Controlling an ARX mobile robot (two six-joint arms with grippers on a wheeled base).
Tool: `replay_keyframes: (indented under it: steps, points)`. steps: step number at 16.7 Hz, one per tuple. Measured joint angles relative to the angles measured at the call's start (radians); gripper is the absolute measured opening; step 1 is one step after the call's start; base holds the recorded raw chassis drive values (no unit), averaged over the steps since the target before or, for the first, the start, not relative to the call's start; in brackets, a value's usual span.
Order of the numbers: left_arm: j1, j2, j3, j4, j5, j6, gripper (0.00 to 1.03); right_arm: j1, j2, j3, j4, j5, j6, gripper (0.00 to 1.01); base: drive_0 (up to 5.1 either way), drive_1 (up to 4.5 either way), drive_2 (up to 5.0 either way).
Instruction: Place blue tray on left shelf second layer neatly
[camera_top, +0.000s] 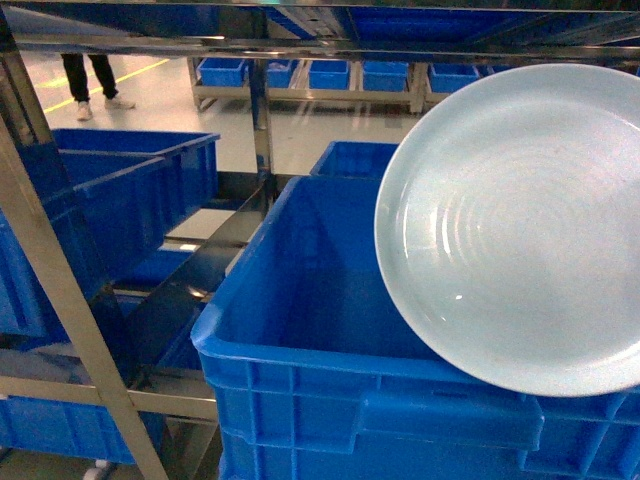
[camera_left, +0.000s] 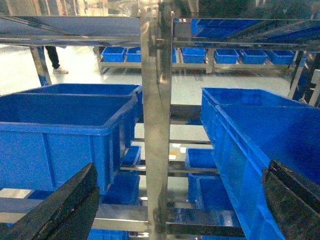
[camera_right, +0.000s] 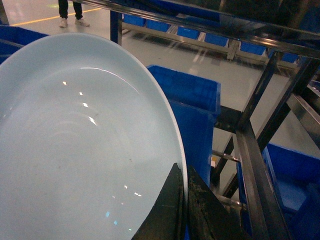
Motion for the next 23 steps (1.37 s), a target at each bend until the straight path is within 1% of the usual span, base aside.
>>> replay_keyframes:
  steps: [1,5,7,9,12,14,16,17,18,19,20,23]
  points:
    - [0.0,0.0,0.0,0.0,0.0,0.0,0.98,0.012,0.032,0.018,0.023,0.01,-0.001,0.02,0.0,0.0,0.0]
    - [0.0,0.0,0.0,0.0,0.0,0.0,0.98,0.033,0.163,0.076,0.101,0.045,-0.006,0.02,0.0,0.0,0.0]
    - [0.0,0.0,0.0,0.0,0.0,0.0,0.98,0.046,0.242,0.098,0.15,0.053,-0.017,0.02,0.0,0.0,0.0]
    - [0.0,0.0,0.0,0.0,0.0,0.0,0.98,0.058,0.288,0.106,0.17,0.062,-0.019,0.02,0.0,0.0,0.0]
    - [0.0,0.0,0.0,0.0,0.0,0.0,0.98,0.064,0.353,0.114,0.238,0.07,-0.019,0.02,0.0,0.0,0.0]
    - [0.0,0.0,0.0,0.0,0.0,0.0,0.98,0.064,0.405,0.127,0.262,0.074,-0.02,0.02,0.0,0.0,0.0]
    - [0.0,0.0,0.0,0.0,0.0,0.0,0.98,0.063,0.445,0.141,0.262,0.072,-0.02,0.02,0.0,0.0,0.0]
    - [0.0,0.0,0.0,0.0,0.0,0.0,0.98,0.063,0.455,0.142,0.282,0.072,-0.018,0.02,0.0,0.0,0.0]
    - [0.0,0.0,0.0,0.0,0.0,0.0,0.98,0.063,0.455,0.148,0.284,0.074,-0.016,0.04,0.0,0.0,0.0]
    - [0.0,0.0,0.0,0.0,0.0,0.0,0.98,0.063,0.454,0.15,0.293,0.071,-0.008,0.13,0.0,0.0,0.0]
    - [0.0,0.0,0.0,0.0,0.0,0.0,0.98,0.063,0.444,0.15,0.29,0.069,-0.004,0.26,0.0,0.0,0.0]
    - [0.0,0.0,0.0,0.0,0.0,0.0,0.98,0.064,0.402,0.134,0.283,0.056,0.003,0.54,0.0,0.0,0.0]
